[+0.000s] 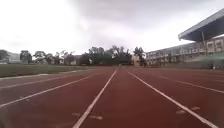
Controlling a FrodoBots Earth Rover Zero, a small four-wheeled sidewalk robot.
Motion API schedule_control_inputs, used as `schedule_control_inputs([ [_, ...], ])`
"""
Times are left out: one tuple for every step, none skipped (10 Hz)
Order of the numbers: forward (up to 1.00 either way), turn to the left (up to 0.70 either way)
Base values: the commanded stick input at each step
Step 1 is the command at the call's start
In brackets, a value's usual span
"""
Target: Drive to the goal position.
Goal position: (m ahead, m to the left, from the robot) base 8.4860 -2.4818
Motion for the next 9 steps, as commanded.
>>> schedule_control_inputs([
  [0.45,0.00],
  [0.45,0.00],
  [0.45,0.00],
  [0.45,0.00],
  [0.45,0.00],
  [0.45,0.00],
  [0.45,0.00],
  [0.45,0.00],
  [0.45,0.00],
])
